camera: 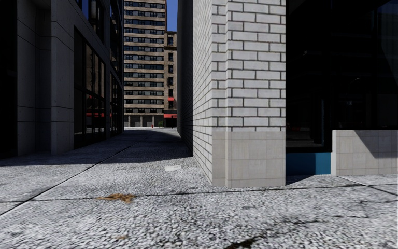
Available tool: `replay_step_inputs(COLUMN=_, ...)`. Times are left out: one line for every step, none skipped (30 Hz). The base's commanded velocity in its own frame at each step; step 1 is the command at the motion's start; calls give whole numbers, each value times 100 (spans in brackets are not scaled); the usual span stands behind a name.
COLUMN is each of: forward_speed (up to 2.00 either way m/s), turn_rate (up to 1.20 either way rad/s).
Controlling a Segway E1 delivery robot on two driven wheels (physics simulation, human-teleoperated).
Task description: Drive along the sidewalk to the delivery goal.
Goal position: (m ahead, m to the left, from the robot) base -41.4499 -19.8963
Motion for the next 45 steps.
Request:
replay_step_inputs(forward_speed=0, turn_rate=0)
replay_step_inputs(forward_speed=0, turn_rate=0)
replay_step_inputs(forward_speed=0, turn_rate=0)
replay_step_inputs(forward_speed=0, turn_rate=0)
replay_step_inputs(forward_speed=0, turn_rate=0)
replay_step_inputs(forward_speed=0, turn_rate=0)
replay_step_inputs(forward_speed=0, turn_rate=0)
replay_step_inputs(forward_speed=0, turn_rate=0)
replay_step_inputs(forward_speed=0, turn_rate=0)
replay_step_inputs(forward_speed=0, turn_rate=0)
replay_step_inputs(forward_speed=0, turn_rate=0)
replay_step_inputs(forward_speed=0, turn_rate=0)
replay_step_inputs(forward_speed=0, turn_rate=0)
replay_step_inputs(forward_speed=0, turn_rate=0)
replay_step_inputs(forward_speed=0, turn_rate=0)
replay_step_inputs(forward_speed=0, turn_rate=0)
replay_step_inputs(forward_speed=0, turn_rate=0)
replay_step_inputs(forward_speed=0, turn_rate=0)
replay_step_inputs(forward_speed=0, turn_rate=0)
replay_step_inputs(forward_speed=0, turn_rate=0)
replay_step_inputs(forward_speed=0, turn_rate=0)
replay_step_inputs(forward_speed=0, turn_rate=0)
replay_step_inputs(forward_speed=0, turn_rate=0)
replay_step_inputs(forward_speed=0, turn_rate=0)
replay_step_inputs(forward_speed=0, turn_rate=0)
replay_step_inputs(forward_speed=0, turn_rate=0)
replay_step_inputs(forward_speed=0, turn_rate=0)
replay_step_inputs(forward_speed=0, turn_rate=0)
replay_step_inputs(forward_speed=0, turn_rate=0)
replay_step_inputs(forward_speed=0, turn_rate=0)
replay_step_inputs(forward_speed=0, turn_rate=2)
replay_step_inputs(forward_speed=0, turn_rate=21)
replay_step_inputs(forward_speed=0, turn_rate=21)
replay_step_inputs(forward_speed=0, turn_rate=40)
replay_step_inputs(forward_speed=0, turn_rate=50)
replay_step_inputs(forward_speed=0, turn_rate=58)
replay_step_inputs(forward_speed=0, turn_rate=58)
replay_step_inputs(forward_speed=0, turn_rate=61)
replay_step_inputs(forward_speed=0, turn_rate=61)
replay_step_inputs(forward_speed=0, turn_rate=61)
replay_step_inputs(forward_speed=0, turn_rate=61)
replay_step_inputs(forward_speed=0, turn_rate=61)
replay_step_inputs(forward_speed=0, turn_rate=61)
replay_step_inputs(forward_speed=0, turn_rate=61)
replay_step_inputs(forward_speed=0, turn_rate=61)
